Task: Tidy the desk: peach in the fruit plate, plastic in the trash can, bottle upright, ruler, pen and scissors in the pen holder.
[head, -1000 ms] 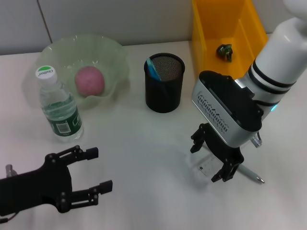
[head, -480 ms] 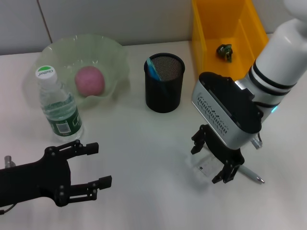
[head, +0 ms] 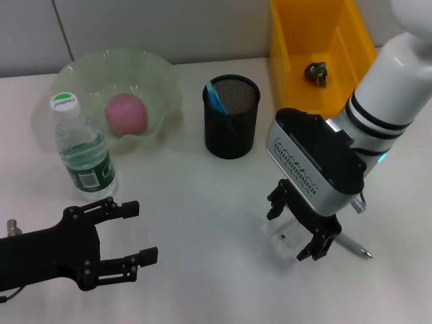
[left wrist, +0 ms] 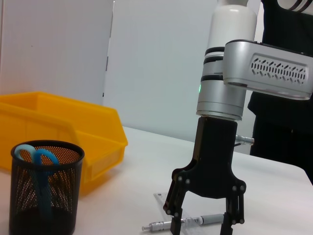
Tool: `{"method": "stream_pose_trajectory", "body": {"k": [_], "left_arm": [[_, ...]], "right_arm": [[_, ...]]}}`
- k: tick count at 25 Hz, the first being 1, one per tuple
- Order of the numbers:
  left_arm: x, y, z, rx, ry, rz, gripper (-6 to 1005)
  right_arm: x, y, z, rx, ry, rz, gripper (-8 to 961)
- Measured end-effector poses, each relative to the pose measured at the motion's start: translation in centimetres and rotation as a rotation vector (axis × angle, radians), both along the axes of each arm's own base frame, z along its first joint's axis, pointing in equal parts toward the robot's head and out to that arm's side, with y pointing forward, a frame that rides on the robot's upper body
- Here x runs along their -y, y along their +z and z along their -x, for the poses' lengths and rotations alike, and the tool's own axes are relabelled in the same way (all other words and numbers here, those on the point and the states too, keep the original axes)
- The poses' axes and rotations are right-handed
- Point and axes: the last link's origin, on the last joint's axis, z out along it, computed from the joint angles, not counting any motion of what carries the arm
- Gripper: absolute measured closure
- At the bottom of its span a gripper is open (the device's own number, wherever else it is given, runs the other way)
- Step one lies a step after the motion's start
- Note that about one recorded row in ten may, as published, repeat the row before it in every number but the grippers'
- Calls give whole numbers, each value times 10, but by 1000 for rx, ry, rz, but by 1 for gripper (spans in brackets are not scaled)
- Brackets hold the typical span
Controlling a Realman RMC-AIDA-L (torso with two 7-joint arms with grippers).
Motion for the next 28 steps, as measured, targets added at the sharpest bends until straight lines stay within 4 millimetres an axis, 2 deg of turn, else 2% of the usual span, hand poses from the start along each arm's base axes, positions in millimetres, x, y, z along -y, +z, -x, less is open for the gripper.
{"method": "stream_pose_trajectory", "body": {"k": [11,28], "left_arm": [[1,-1,0,8,11,6,155],[0,0,-2,21,27,16,155]], "right_arm": [[1,-6,-8,30,22,-1,138],[-4,-2,-13,62,46,-25,197]]}}
